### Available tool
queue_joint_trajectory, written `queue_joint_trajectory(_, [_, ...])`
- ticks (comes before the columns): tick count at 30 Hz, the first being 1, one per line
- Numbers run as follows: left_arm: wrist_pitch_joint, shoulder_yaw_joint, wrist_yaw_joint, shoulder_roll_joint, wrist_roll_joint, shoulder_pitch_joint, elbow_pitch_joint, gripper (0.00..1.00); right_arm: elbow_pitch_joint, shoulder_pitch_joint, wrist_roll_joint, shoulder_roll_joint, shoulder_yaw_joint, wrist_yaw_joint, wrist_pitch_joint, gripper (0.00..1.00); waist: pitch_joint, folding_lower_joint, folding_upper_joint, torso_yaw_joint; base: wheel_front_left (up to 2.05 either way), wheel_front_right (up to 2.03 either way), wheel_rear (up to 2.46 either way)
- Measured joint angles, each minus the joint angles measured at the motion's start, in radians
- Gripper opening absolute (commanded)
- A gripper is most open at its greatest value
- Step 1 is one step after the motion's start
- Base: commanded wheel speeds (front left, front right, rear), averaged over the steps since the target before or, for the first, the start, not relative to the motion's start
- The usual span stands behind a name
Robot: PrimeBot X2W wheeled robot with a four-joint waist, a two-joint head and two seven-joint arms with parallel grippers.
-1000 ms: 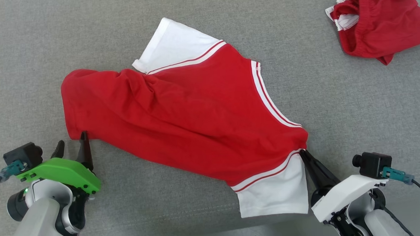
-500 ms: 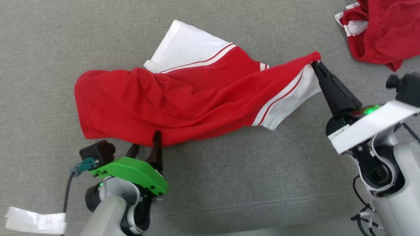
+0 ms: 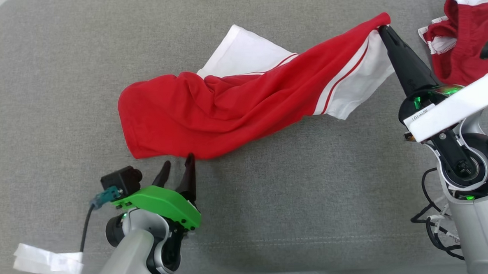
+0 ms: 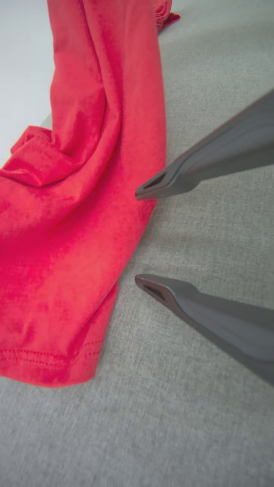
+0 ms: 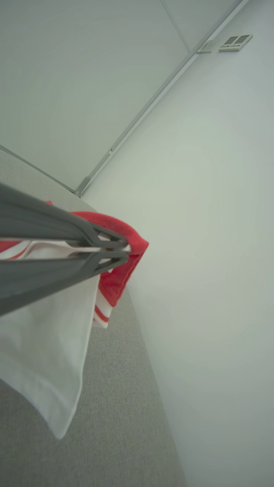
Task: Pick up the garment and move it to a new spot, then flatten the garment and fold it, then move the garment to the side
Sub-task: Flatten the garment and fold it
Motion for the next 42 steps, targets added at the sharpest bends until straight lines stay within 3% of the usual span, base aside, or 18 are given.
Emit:
queue_joint_trajectory(5, [-0.015, 0.016, -0.003, 0.008, 0.006, -0.006, -0.012, 1.0, -0.014, -0.003, 0.031, 0.02, -0.009, -0.035, 0.033, 0.0, 0.0, 0.0, 0.0001, -0.012, 0.0, 0.0, 0.0])
queue_joint_trajectory(12, [-0.014, -0.022, -0.009, -0.003, 0.021, -0.101, -0.082, 1.0, 0.009, -0.061, 0.069, 0.01, -0.1, -0.126, 0.102, 0.0, 0.048, 0.0, 0.0, -0.01, 0.0, 0.0, 0.0])
queue_joint_trajectory(17, [-0.014, -0.061, -0.018, -0.007, 0.022, -0.114, -0.108, 1.0, 0.071, -0.187, 0.089, 0.002, -0.204, -0.148, 0.12, 0.0, 0.099, 0.0, 0.0, 0.021, 0.0, 0.0, 0.0])
queue_joint_trajectory(24, [-0.023, -0.119, -0.029, -0.01, 0.03, -0.116, -0.144, 1.0, 0.243, -0.358, 0.011, -0.037, -0.282, -0.148, 0.121, 0.0, 0.16, 0.0, 0.0, 0.104, 0.0, 0.0, 0.0])
queue_joint_trajectory(29, [-0.024, -0.177, -0.062, -0.013, 0.03, -0.147, -0.172, 1.0, 0.33, -0.418, -0.035, -0.053, -0.343, -0.147, 0.103, 0.0, 0.203, 0.0, 0.0001, 0.171, 0.0, 0.0, 0.0])
queue_joint_trajectory(35, [-0.035, -0.2, -0.079, -0.016, 0.026, -0.158, -0.182, 1.0, 0.398, -0.444, -0.052, -0.034, -0.273, -0.147, 0.103, 0.0, 0.24, 0.0, 0.0, 0.238, 0.0, 0.0, 0.0])
queue_joint_trajectory(42, [-0.019, -0.239, -0.086, -0.018, 0.026, -0.156, -0.188, 1.0, 0.445, -0.484, -0.055, -0.043, -0.279, -0.147, 0.103, 0.0, 0.253, 0.0, 0.0, 0.24, 0.0, 0.0, 0.0])
